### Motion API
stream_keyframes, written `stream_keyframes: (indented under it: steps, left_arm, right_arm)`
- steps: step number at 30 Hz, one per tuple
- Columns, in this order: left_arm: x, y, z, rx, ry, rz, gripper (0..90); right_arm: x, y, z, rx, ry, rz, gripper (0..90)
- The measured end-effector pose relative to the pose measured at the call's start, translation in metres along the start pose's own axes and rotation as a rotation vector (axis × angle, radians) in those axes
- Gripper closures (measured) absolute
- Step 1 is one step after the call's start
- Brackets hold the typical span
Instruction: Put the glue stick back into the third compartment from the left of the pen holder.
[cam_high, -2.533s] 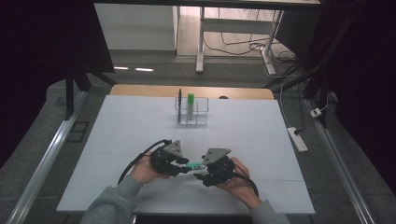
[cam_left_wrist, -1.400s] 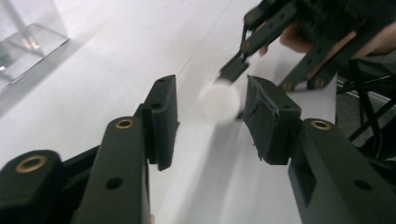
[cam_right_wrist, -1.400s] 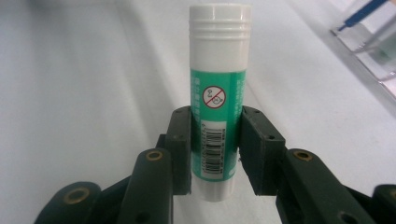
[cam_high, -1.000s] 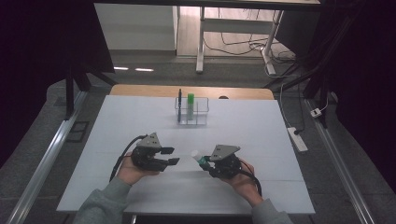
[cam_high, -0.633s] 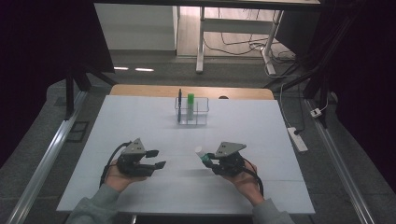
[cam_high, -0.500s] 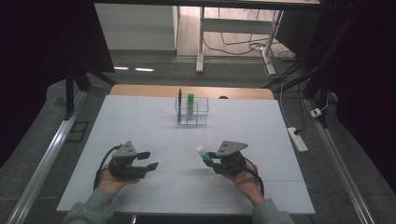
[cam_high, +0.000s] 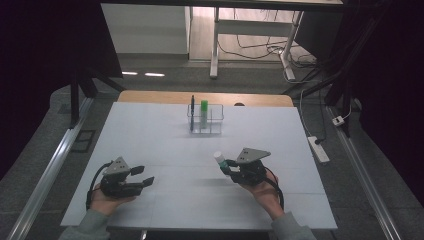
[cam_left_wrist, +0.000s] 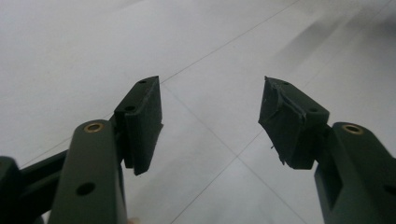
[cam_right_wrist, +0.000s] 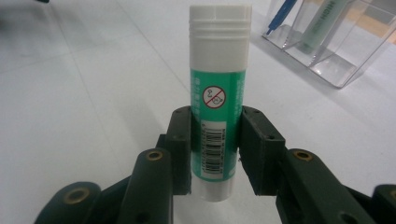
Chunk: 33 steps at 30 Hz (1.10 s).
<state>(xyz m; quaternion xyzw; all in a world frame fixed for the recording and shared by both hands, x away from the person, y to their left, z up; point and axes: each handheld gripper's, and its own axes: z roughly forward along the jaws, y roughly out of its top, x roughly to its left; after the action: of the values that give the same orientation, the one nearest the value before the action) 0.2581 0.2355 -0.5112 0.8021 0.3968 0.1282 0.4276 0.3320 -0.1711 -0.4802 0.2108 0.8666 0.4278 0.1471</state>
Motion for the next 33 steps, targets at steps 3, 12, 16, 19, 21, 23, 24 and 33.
stream_keyframes:
  steps: [3,12,16,19,21,23,24,33]
  left_arm:
    - [0.002,-0.002,-0.001,0.002,0.006,-0.006,37.8]
    - [0.001,-0.002,0.001,0.015,0.007,0.003,35.6]
    - [0.003,-0.002,0.001,0.016,0.011,-0.007,34.7]
    - [0.004,-0.002,0.002,0.015,0.010,-0.006,34.5]
    - [0.003,-0.001,0.002,0.015,0.010,-0.004,34.5]
    - [0.003,-0.002,0.002,0.017,0.012,-0.005,33.9]
    - [0.003,-0.002,0.002,0.017,0.013,-0.005,33.8]
    - [0.002,-0.001,0.002,0.024,0.007,0.001,33.0]
  right_arm:
    - [-0.003,0.001,-0.001,-0.014,-0.006,0.014,65.5]
    - [-0.020,0.007,-0.006,-0.090,-0.037,0.108,65.5]
    - [-0.025,0.012,-0.006,-0.103,-0.052,0.120,65.5]
    - [-0.031,0.016,-0.005,-0.115,-0.067,0.139,65.5]
    - [-0.035,0.018,-0.003,-0.130,-0.061,0.155,65.5]
    - [-0.039,0.022,0.000,-0.138,-0.061,0.164,65.5]
    - [-0.040,0.023,0.002,-0.147,-0.059,0.168,65.5]
    - [-0.057,0.037,0.012,-0.163,-0.083,0.201,65.5]
